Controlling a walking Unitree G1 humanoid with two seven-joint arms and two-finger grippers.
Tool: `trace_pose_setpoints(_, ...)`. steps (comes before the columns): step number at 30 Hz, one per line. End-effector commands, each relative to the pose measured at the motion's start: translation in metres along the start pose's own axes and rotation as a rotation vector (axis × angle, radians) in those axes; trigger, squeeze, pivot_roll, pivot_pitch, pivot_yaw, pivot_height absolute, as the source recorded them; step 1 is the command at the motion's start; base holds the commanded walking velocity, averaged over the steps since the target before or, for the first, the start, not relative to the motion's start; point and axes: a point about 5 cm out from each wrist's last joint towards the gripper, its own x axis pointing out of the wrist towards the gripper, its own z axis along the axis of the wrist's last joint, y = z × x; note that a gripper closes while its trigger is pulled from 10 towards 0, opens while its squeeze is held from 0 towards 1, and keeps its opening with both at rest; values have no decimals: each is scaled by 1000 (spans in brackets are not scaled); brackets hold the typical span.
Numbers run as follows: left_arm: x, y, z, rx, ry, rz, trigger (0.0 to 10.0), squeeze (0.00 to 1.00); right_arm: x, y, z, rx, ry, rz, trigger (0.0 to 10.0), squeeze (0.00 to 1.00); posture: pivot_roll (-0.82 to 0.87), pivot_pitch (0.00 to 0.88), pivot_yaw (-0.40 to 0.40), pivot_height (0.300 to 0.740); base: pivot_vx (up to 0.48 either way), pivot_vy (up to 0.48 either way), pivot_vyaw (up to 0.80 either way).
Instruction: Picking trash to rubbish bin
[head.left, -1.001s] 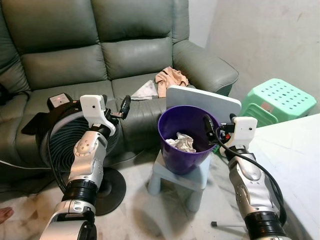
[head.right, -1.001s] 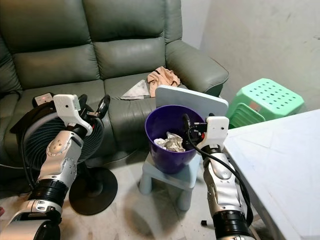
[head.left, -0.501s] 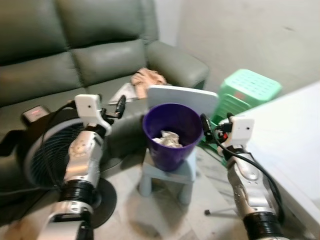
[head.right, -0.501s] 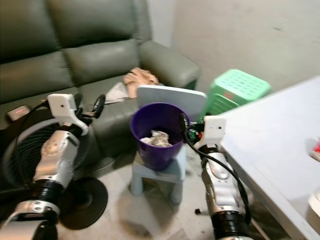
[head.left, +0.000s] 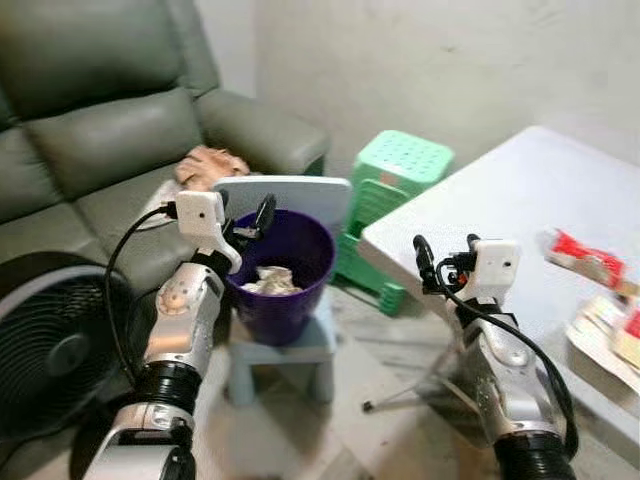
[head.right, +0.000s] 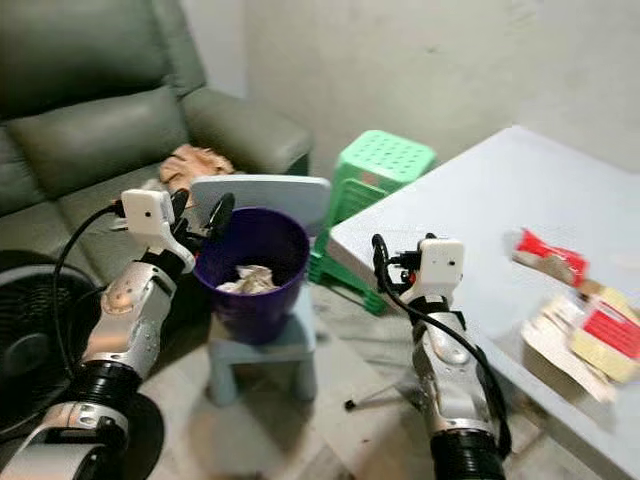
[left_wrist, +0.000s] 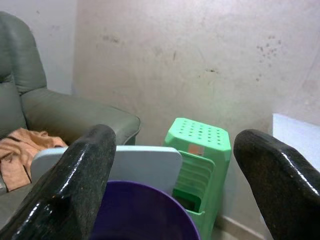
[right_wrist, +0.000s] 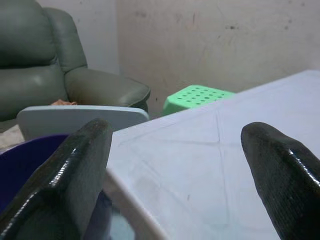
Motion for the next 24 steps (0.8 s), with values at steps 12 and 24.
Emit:
trace_pose_setpoints(12, 5, -15, 2, -21, -21, -54, 10000, 0, 3, -3, 6, -15, -20, -9, 10000, 0, 14, 0, -13, 715, 0, 0, -651)
trace_pose_setpoints(24, 5, -22, -2, -14, 1, -85, 10000, 0, 3, -3, 6, -16, -21, -10, 10000, 0, 11, 0, -12, 715, 0, 0, -646)
